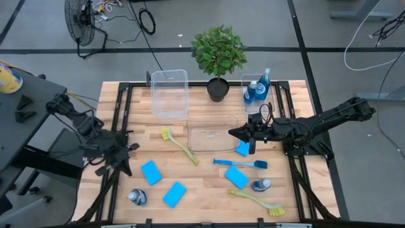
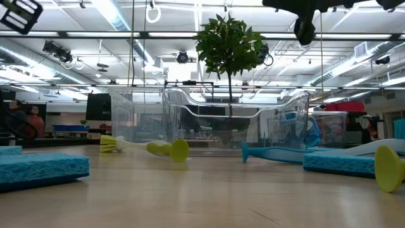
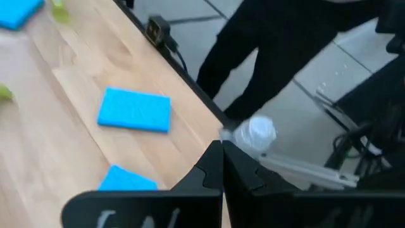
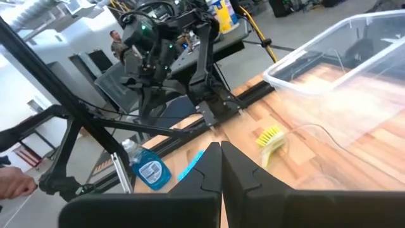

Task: Pick & Place Kitchen Sink Supplies
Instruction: Put the dish soap into the top transparent bin

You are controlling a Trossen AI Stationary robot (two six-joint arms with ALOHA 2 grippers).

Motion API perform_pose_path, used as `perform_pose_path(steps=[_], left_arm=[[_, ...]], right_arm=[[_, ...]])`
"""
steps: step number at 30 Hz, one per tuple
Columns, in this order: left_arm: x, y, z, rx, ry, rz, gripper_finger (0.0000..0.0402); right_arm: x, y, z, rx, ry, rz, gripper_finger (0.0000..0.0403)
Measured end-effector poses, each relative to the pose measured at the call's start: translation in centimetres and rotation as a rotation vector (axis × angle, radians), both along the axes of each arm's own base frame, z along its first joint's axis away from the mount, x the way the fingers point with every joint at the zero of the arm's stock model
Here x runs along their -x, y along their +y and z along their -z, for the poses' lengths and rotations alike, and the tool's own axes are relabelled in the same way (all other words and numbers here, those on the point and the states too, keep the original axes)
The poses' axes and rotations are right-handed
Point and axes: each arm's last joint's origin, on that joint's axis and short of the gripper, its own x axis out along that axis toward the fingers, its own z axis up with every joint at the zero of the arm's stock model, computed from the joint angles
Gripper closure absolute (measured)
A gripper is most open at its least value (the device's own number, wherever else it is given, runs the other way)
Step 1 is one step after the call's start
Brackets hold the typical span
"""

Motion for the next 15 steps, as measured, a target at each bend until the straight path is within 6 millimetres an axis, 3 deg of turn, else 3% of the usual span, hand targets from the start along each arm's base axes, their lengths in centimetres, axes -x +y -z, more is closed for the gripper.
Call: perform_pose_path(steps=[6, 15], left_arm=[[0.5, -0.2, 1.8, -0.004, 0.072, 0.052, 0.0401], [0.9, -0.2, 1.7, 0.017, 0.082, 0.025, 0.0401]], right_arm=[[0.0, 0.0, 0.2, -0.009, 0.020, 0.001, 0.0403], [0.0, 0.0, 0.2, -0.016, 0.021, 0.002, 0.0403]])
